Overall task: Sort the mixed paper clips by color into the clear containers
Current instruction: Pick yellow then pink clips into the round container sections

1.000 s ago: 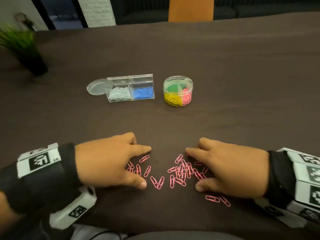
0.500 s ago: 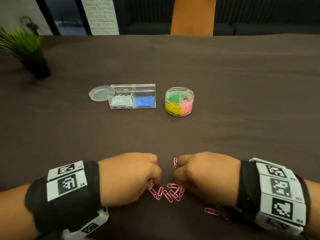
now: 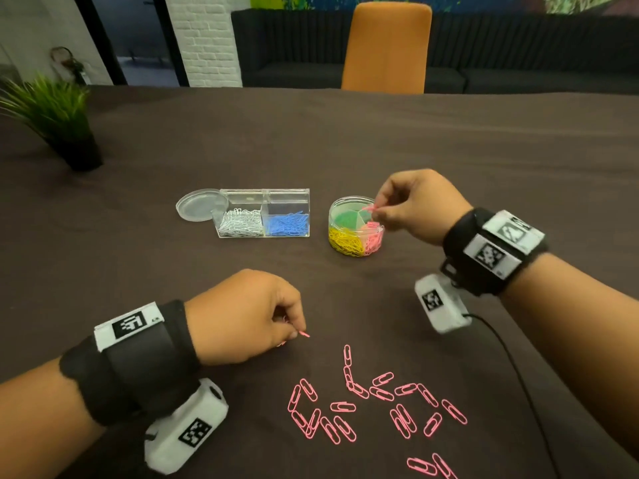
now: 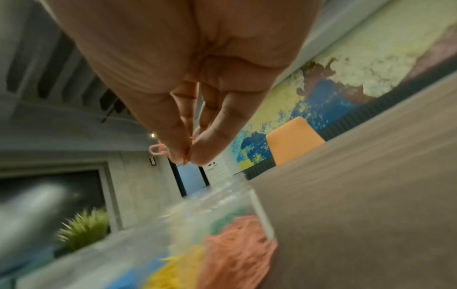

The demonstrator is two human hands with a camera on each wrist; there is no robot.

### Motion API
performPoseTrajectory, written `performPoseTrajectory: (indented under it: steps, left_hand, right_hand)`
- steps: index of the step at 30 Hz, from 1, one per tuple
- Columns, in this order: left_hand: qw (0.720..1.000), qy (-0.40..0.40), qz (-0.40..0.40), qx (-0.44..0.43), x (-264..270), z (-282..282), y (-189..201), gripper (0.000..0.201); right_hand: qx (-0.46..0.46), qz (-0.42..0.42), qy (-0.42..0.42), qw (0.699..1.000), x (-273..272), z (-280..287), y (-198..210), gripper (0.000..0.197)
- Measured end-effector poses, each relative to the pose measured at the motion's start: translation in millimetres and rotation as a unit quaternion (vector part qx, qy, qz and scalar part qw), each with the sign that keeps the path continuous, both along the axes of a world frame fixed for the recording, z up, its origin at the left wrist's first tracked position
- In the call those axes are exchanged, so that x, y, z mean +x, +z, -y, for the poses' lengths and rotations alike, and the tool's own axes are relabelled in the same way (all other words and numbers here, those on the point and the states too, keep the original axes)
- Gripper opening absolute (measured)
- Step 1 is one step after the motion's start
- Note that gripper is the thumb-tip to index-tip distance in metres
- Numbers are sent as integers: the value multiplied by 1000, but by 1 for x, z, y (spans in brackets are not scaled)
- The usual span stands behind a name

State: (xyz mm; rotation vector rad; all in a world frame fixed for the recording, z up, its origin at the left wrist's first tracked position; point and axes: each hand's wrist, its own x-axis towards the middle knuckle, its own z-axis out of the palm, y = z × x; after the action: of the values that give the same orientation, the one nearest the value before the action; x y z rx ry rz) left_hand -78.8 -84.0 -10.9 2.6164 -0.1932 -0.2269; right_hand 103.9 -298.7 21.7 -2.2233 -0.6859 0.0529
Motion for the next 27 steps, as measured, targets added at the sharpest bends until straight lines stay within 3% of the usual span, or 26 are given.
performPoseTrajectory:
  steps: [6, 14, 22, 27]
  left_hand:
    - [996, 54, -3, -63, 11, 3, 3, 13]
    - [985, 96, 25, -142, 39, 3, 19, 12]
    - [951, 152, 71, -258, 134, 35, 32, 8]
    - [976, 140, 72, -150, 185, 57, 30, 11]
  right_hand:
    - [-133, 45, -59, 988, 40, -22, -7, 11]
    - [-273, 118, -45, 954, 45, -28, -22, 17]
    - [-248, 106, -52, 962, 37, -9, -12, 22]
    - [-241, 103, -34, 964, 10, 33, -14, 16]
